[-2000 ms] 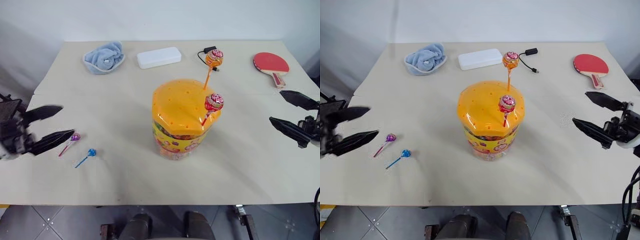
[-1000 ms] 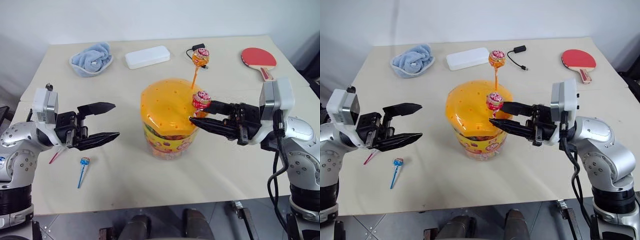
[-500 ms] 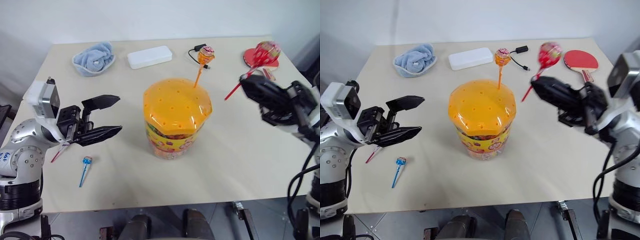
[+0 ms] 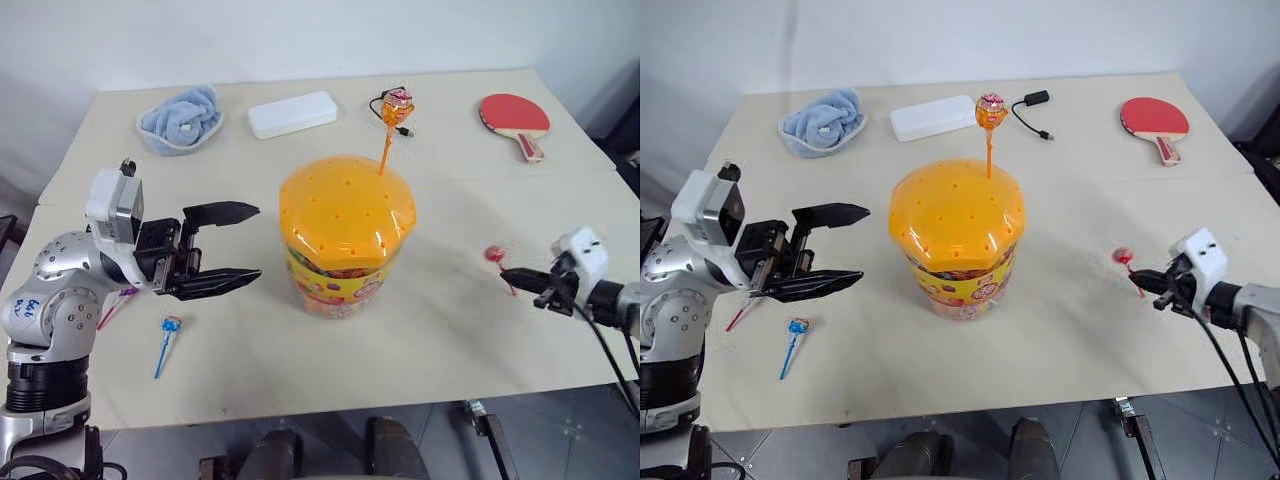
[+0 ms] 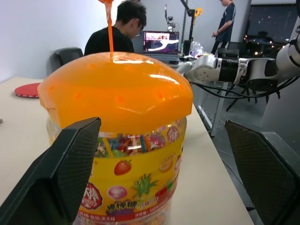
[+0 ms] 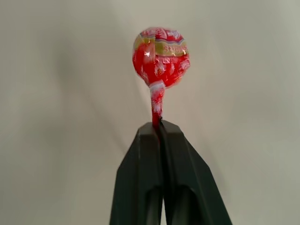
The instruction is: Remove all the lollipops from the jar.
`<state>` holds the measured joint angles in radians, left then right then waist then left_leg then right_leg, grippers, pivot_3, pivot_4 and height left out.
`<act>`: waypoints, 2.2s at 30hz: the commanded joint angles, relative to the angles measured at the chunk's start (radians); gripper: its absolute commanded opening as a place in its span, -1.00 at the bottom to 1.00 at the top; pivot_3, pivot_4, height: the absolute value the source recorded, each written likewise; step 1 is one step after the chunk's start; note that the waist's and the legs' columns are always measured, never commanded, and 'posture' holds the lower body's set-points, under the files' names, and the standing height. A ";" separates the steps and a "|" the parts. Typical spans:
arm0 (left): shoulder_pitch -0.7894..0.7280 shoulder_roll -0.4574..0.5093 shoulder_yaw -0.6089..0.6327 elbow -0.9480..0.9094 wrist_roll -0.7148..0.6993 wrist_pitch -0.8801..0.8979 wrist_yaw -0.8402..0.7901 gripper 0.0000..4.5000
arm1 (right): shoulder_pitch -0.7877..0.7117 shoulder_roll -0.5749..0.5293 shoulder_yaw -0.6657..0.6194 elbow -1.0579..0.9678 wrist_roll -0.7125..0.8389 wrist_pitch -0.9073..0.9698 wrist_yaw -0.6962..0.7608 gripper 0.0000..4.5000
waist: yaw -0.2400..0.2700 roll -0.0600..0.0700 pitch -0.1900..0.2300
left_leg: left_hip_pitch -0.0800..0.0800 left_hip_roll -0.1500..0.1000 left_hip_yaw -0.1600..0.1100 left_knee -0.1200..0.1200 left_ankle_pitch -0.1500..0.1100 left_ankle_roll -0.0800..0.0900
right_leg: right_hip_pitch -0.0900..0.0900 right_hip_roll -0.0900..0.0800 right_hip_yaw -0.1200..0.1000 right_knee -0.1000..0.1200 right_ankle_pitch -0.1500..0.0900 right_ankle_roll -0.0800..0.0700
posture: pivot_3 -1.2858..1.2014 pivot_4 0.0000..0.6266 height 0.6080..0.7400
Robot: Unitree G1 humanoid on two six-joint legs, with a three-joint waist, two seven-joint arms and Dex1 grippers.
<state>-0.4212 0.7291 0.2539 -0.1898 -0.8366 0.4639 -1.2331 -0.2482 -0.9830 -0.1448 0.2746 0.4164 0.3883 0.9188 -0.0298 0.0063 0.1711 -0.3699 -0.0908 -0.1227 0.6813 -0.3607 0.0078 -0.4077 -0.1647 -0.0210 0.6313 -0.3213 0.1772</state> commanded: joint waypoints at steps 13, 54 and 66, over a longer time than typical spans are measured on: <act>0.020 0.035 0.084 -0.020 -0.024 -0.016 0.025 1.00 | -0.063 -0.014 -0.272 -0.025 0.224 -0.138 0.396 0.83 | 0.000 0.000 0.000 | 0.000 0.001 -0.001 0.001 0.000 0.000 | 0.003 0.000 -0.001 -0.003 0.001 0.001 | 0.03 -0.52 1.00; 0.064 0.015 0.057 -0.076 -0.018 -0.021 0.063 1.00 | -0.719 0.218 -0.145 -0.031 0.369 0.178 0.197 -0.99 | 0.005 0.000 0.000 | 0.000 -0.002 -0.008 0.001 -0.001 0.000 | -0.004 0.000 -0.001 0.006 0.004 -0.003 | 0.03 -0.52 1.00; 0.051 0.014 -0.009 -0.064 0.037 -0.054 0.035 1.00 | -0.517 -0.032 0.156 0.614 -0.307 -0.392 0.153 -0.99 | -0.025 0.003 0.000 | 0.000 0.000 0.005 0.000 -0.003 0.002 | -0.007 -0.001 0.000 0.005 0.004 -0.003 | 0.03 -0.52 1.00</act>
<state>-0.3620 0.7275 0.2315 -0.2318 -0.8036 0.4256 -1.1932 -0.7368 -0.9795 0.0272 0.8676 0.1409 0.0457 1.0918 -0.0546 0.0092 0.1715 -0.3697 -0.0908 -0.1176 0.6817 -0.3633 0.0096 -0.4148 -0.1655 -0.0214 0.6357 -0.3174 0.1742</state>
